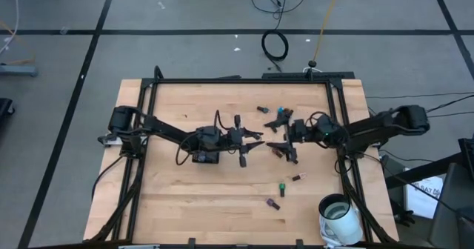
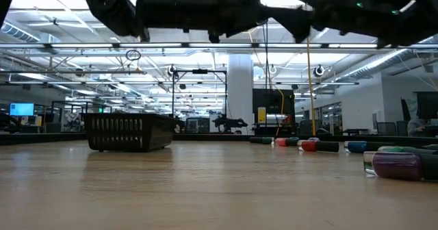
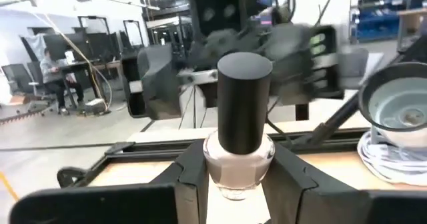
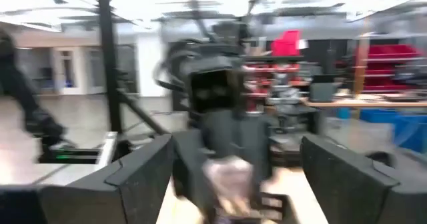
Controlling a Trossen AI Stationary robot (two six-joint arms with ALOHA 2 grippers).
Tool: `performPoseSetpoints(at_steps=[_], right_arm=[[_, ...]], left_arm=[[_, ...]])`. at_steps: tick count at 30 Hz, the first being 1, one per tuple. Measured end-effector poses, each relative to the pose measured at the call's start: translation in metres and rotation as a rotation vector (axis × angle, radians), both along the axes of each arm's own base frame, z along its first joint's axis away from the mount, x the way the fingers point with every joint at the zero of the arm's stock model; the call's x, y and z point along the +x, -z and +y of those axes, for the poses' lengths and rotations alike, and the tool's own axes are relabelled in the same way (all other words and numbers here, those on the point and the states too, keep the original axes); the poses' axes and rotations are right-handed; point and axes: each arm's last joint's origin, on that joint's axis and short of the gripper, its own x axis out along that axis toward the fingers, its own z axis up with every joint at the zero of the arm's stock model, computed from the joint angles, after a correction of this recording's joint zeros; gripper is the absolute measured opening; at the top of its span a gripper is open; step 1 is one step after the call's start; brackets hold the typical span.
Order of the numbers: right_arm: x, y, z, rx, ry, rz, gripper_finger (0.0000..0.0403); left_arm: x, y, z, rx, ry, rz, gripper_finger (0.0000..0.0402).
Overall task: Pick & Place Nail Polish
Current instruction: Put the white nail polish into the basket
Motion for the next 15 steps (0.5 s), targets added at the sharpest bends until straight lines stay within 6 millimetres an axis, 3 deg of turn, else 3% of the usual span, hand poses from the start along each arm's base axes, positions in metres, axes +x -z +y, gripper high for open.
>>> performPoseSetpoints(at_steps=[9,15], right_arm=[[-0.052,0.009,-0.006,0.010,0.259,-0.076,0.0295],[-0.065,0.011,-0.007,0.010,0.290,-0.113,0.0288]], left_arm=[[-0.025,-0.010,-0.011,0.054,-0.167,0.322,0.0093],[-0.053,-0.005,-0.023,0.022,-0.201,0.542,0.0093]])
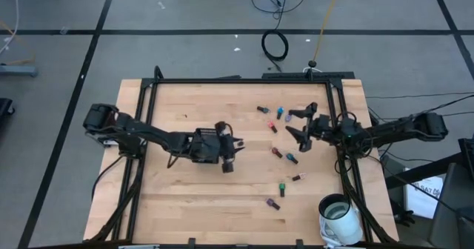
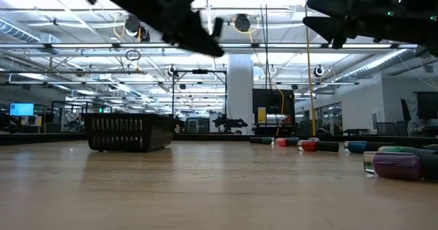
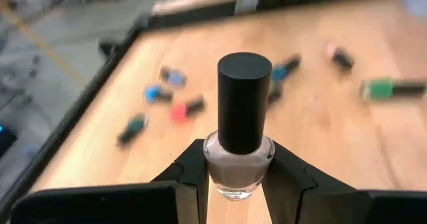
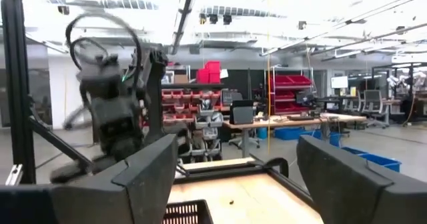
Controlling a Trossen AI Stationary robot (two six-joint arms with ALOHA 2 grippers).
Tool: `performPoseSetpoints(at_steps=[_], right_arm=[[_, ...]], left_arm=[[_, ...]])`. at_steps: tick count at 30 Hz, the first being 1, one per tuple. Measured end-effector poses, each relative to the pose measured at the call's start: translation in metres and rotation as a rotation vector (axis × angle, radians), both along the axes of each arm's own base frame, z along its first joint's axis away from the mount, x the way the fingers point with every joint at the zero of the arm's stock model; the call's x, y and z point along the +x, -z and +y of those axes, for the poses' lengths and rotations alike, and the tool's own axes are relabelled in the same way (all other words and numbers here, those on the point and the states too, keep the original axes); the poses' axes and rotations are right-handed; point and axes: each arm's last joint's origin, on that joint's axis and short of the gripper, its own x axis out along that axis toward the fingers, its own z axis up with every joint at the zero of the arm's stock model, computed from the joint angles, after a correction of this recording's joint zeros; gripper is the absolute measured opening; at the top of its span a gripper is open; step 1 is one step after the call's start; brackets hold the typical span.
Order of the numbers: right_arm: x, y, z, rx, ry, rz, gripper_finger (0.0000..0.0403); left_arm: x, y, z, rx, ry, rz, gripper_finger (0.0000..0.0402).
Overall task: Pick & Place Nail Polish
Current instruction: Put the white nail polish into the basket
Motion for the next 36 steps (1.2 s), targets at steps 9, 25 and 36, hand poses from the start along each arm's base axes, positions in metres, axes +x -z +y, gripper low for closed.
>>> performPoseSetpoints(at_steps=[9,25,36], right_arm=[[0.000,0.004,0.000,-0.002,0.006,0.037,0.0285],[0.001,0.008,-0.005,0.024,0.070,0.074,0.0285],[0.001,0.009,-0.005,0.031,0.068,0.082,0.0286]], left_arm=[[-0.051,0.041,0.001,-0.145,-0.220,0.004,0.0093],[-0.092,0.079,0.003,-0.410,-0.429,0.049,0.0101],[-0.090,0.080,0.006,-0.497,-0.392,0.093,0.0156]])
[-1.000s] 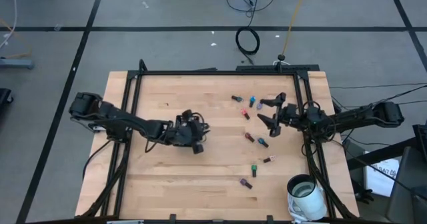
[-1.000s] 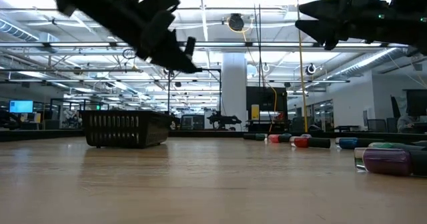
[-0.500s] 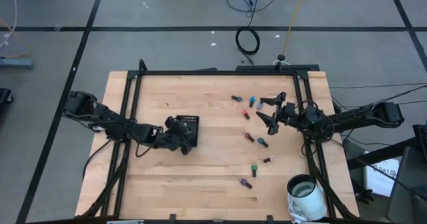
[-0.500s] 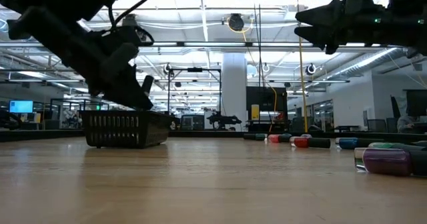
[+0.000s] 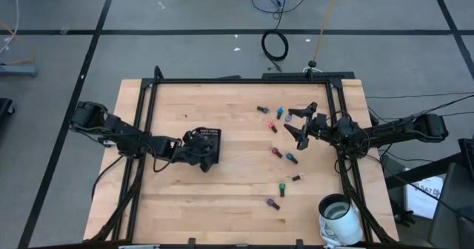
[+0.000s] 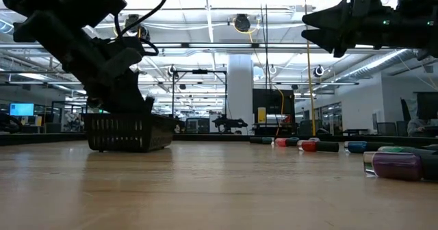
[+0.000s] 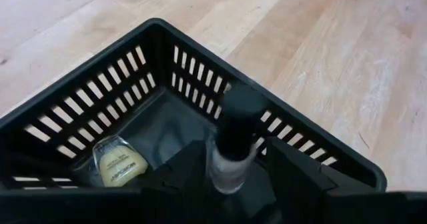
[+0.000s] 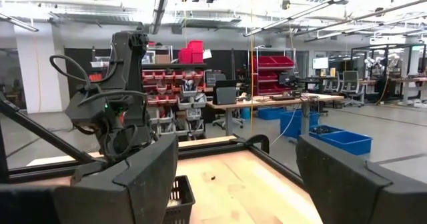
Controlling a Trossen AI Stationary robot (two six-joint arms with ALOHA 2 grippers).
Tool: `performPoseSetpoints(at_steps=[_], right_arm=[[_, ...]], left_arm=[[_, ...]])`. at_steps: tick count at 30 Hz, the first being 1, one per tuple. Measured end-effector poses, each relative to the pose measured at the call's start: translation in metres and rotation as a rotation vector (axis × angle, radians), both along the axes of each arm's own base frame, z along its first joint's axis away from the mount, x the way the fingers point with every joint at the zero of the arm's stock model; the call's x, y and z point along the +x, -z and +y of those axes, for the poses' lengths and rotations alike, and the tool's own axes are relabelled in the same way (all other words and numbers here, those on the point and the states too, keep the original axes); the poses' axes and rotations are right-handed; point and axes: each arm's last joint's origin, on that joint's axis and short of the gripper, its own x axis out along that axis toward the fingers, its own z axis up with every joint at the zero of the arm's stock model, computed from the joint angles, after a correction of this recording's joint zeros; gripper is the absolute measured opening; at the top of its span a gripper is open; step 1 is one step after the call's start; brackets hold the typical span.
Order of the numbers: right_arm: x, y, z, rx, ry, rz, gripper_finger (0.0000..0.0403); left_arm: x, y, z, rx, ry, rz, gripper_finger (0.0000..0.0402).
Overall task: Pick & Place Nail Polish
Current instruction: Put the white nail polish into the basket, then put the red nail polish into the basket
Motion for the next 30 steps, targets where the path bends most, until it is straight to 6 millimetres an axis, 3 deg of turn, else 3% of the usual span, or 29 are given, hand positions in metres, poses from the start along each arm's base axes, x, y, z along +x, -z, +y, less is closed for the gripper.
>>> performPoseSetpoints(at_steps=[25,30], right_arm=[[0.0006,0.0023,0.0000,0.023,-0.006,0.018,0.0286],[0.0056,0.0062,0.0019,0.024,-0.066,0.112,0.0284]], left_arm=[[0.0003,-0.0002,0.0003,0.040,0.021,0.009,0.0159],[0.0018,-0.0016,-0.0001,0.037,0.022,-0.012,0.0159]])
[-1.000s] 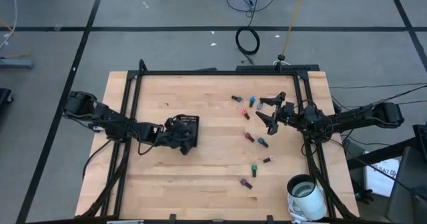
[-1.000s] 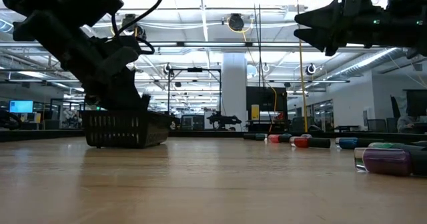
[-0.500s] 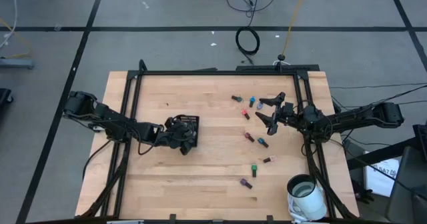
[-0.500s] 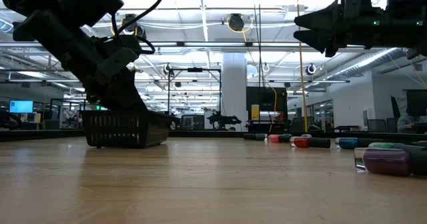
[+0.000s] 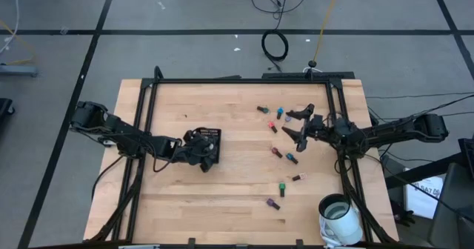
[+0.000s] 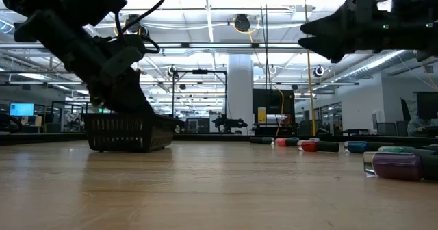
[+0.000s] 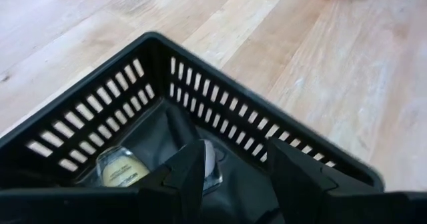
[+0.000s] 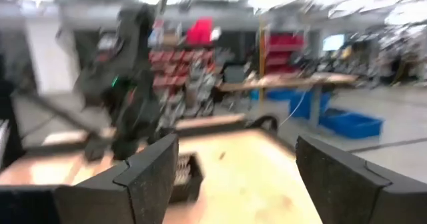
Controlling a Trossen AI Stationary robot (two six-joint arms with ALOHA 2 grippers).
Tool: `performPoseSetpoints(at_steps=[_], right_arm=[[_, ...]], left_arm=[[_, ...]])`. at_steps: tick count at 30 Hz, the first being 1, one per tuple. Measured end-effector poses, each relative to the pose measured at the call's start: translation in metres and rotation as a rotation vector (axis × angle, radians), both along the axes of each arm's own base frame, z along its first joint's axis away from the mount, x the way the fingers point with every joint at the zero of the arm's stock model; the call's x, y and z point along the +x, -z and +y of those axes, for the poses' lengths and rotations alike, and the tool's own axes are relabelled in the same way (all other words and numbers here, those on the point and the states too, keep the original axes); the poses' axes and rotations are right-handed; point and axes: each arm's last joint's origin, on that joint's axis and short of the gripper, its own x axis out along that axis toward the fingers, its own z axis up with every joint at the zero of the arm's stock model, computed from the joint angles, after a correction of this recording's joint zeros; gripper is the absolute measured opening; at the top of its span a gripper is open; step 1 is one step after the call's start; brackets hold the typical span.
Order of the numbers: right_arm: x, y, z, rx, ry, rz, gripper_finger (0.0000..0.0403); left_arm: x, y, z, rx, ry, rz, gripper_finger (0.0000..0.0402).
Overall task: Pick & Place Nail Polish
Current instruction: Put the red nail polish into the basket
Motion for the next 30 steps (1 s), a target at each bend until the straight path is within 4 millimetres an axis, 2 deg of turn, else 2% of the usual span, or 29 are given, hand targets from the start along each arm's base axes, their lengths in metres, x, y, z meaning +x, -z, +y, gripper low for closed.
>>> performPoseSetpoints(at_steps=[4,8,10,16,20,23,27,30], right_arm=[[0.015,-0.007,0.003,0.032,-0.018,0.229,0.0281],[0.022,-0.011,0.002,0.061,0.203,0.530,0.0281],[0.021,-0.007,0.001,0.091,0.238,0.629,0.0280],[0.030,0.007,0.020,0.183,-0.127,0.725,0.0280],[0.032,0.016,0.039,0.201,-0.282,0.785,0.0280],[0.031,0.022,0.045,0.221,-0.220,0.828,0.0280],[0.026,0.031,0.041,0.255,-0.026,0.886,0.0280],[0.027,0.036,0.040,0.290,0.036,0.900,0.0280]], left_arm=[[0.002,-0.002,0.000,-0.006,0.000,-0.026,0.0159],[0.002,-0.002,0.000,-0.007,0.000,-0.029,0.0159],[0.002,-0.002,-0.001,-0.008,0.000,-0.033,0.0159],[0.003,-0.003,-0.001,0.011,0.016,-0.029,0.0159],[0.005,-0.005,-0.001,0.055,0.060,-0.043,0.0159],[0.008,-0.009,-0.002,0.074,0.082,-0.085,0.0159],[0.012,-0.015,-0.003,0.101,0.110,-0.140,0.0159],[0.014,-0.017,-0.003,0.105,0.115,-0.170,0.0159]])
